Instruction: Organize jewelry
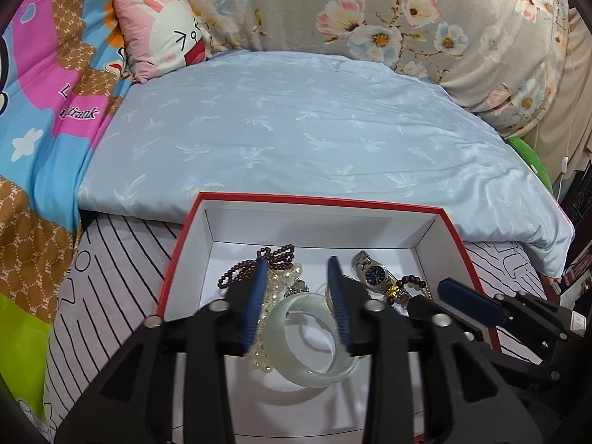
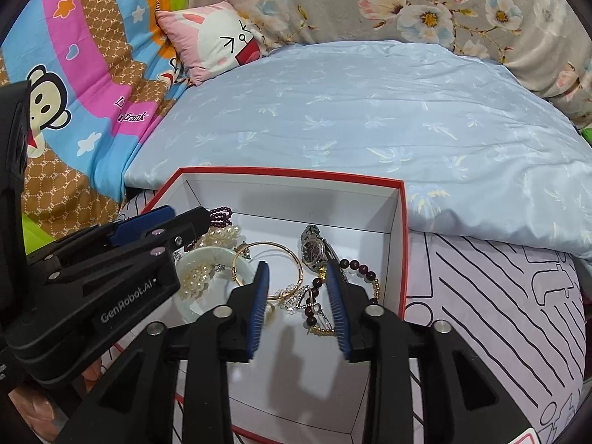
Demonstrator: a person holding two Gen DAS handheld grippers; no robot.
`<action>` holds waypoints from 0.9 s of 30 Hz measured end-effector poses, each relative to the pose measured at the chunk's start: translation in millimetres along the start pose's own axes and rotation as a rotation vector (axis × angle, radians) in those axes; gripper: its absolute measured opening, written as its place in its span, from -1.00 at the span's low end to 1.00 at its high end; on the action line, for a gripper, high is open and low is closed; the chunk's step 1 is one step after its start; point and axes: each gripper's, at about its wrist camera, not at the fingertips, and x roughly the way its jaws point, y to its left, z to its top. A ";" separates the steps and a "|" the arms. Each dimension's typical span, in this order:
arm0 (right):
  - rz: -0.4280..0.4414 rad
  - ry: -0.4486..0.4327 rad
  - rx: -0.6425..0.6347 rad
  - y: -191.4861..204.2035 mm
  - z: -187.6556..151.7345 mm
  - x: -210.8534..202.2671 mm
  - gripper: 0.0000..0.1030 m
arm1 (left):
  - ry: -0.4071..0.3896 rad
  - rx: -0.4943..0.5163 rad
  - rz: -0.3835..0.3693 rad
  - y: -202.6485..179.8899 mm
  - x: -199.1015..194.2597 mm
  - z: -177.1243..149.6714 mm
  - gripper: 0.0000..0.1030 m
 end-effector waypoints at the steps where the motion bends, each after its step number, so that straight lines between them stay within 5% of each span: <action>1: -0.001 -0.003 0.000 0.2 0.0 -1.0 -0.30 | -0.006 0.002 0.006 -0.1 -1.6 -0.4 -0.26; 10: -0.006 -0.018 -0.003 4.4 -2.8 -18.9 -0.27 | -0.012 0.002 0.012 -0.7 -20.1 -5.6 -0.26; 15: -0.040 -0.050 -0.009 10.5 -6.6 -39.1 -0.08 | -0.018 -0.002 0.023 -0.8 -36.8 -11.9 -0.26; 27: -0.092 -0.076 0.039 19.1 -44.1 -83.9 0.11 | -0.034 0.011 0.148 -5.9 -86.8 -42.8 -0.14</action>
